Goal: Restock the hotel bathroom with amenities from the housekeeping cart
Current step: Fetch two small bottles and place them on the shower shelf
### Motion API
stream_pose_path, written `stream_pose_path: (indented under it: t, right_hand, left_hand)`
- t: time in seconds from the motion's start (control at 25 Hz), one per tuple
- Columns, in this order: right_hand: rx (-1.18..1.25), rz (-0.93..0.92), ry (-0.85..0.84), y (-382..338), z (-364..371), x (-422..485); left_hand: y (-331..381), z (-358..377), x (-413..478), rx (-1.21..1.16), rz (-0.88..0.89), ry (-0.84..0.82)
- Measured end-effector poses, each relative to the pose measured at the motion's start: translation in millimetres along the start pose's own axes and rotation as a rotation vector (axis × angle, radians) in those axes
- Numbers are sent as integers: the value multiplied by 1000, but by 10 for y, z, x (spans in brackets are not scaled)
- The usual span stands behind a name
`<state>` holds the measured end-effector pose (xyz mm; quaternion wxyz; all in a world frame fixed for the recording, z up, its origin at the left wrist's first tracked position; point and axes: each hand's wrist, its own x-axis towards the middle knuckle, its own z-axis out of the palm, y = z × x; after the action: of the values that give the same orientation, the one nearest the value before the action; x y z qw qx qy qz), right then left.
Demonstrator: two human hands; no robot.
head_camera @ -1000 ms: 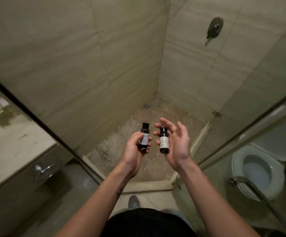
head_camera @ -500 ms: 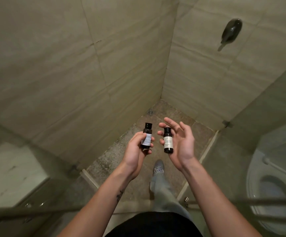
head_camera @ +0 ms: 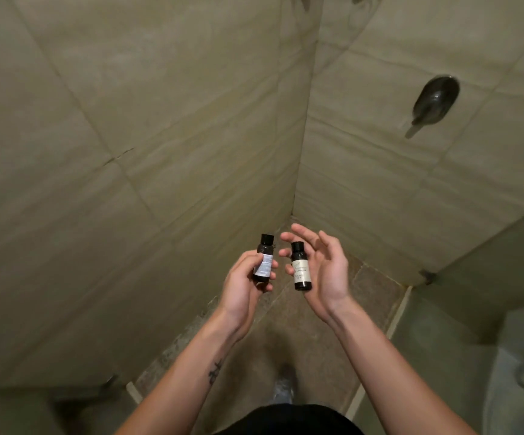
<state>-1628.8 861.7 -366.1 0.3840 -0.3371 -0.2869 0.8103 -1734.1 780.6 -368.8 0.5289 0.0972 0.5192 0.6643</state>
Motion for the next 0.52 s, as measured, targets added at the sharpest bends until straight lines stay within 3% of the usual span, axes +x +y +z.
stream_pose_path:
  t: [0.52]
  right_hand:
    - [-20,-66,102,-983,-6,1754]
  left_hand:
    - [623,932,1799,33,-19,-106]
